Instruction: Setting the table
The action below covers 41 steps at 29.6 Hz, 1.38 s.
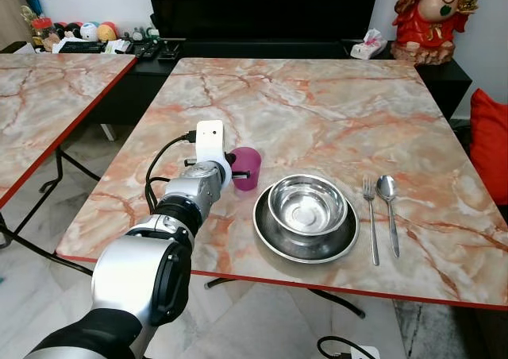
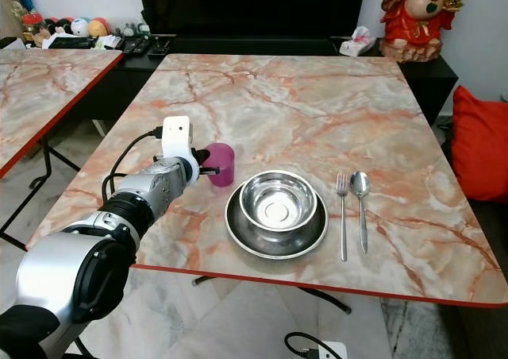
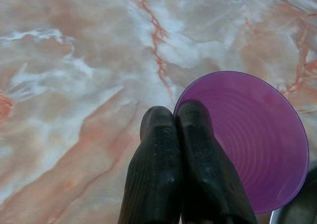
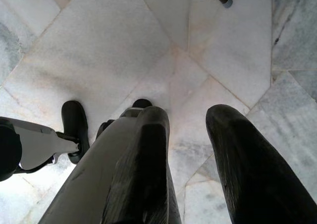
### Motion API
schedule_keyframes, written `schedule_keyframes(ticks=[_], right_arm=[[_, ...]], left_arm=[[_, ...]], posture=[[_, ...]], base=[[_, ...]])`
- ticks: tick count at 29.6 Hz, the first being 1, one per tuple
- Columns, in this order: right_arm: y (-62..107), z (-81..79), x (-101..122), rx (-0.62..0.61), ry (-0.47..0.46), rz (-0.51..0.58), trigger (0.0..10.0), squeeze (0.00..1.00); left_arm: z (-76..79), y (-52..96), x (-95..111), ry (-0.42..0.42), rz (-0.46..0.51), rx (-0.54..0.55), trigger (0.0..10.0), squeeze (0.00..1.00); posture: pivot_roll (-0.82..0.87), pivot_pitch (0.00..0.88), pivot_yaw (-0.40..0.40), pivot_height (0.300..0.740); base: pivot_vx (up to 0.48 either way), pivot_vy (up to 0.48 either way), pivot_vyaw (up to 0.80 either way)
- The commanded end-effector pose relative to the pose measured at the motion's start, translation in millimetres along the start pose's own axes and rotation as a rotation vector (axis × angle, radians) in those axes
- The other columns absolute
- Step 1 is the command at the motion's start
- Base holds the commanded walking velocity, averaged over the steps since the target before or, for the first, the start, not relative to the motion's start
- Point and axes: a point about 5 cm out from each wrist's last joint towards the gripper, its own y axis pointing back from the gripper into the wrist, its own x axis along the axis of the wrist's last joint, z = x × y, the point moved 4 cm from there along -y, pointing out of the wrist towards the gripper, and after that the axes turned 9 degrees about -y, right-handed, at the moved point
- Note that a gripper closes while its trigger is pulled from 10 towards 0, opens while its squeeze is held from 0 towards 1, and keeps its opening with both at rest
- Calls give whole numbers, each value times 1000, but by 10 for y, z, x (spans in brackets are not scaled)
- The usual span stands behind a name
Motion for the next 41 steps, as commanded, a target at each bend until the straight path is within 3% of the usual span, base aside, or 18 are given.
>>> schedule_keyframes(ticks=[1,3,5,6,15,16,17,24,32,34,35,38,39,41], right_arm=[[13,-14,-84,4,5,-26,10000,0],[11,-7,-75,3,5,-25,10000,0],[8,4,-64,2,6,-25,10000,0],[7,12,-58,1,6,-24,10000,0],[11,119,-55,-8,5,-19,10000,0],[15,128,-67,-9,5,-20,10000,0],[24,145,-101,-10,5,-22,10000,0],[26,83,-120,-3,6,-25,10000,0],[14,43,-76,2,5,-21,10000,0],[11,46,-67,1,4,-21,10000,0],[10,44,-59,1,4,-20,10000,0],[8,42,-54,2,4,-19,10000,0],[-6,1,14,5,2,-7,10000,0],[-21,-56,93,10,2,6,10000,0]], left_arm=[[-32,-1,-79,-3,-26,15,10000,384],[-31,-1,-78,-3,-26,15,10000,400],[-31,-1,-77,-2,-25,15,10000,686],[-32,-1,-77,-2,-24,15,10000,729],[-35,-1,-79,1,-25,16,10000,710],[-35,-1,-79,2,-24,16,10000,671],[-36,-1,-75,5,-22,18,10000,0],[-38,2,59,53,39,21,10000,0],[-57,22,259,21,134,13,10000,0],[-81,47,376,13,211,8,10000,0],[-89,88,492,-9,305,-7,10000,0],[-96,117,554,-26,359,-12,10000,0],[-139,197,637,-109,467,6,10000,0],[-221,285,667,-205,551,58,10000,0]], posture=[[-2,7,28,740],[-2,8,28,740],[-1,8,28,740],[-1,8,28,740],[-2,8,27,740],[-2,8,27,740],[-3,8,28,740],[-1,9,26,740],[-1,9,25,740],[0,9,23,740],[-1,8,24,740],[-2,8,24,740],[4,9,21,740],[7,8,20,740]], base=[[0,0,0],[0,0,0],[0,0,0],[0,0,0],[0,0,0],[0,0,0],[0,0,0],[0,0,0],[0,0,0],[0,0,0],[0,0,0],[0,0,0],[0,0,0],[0,0,0]])
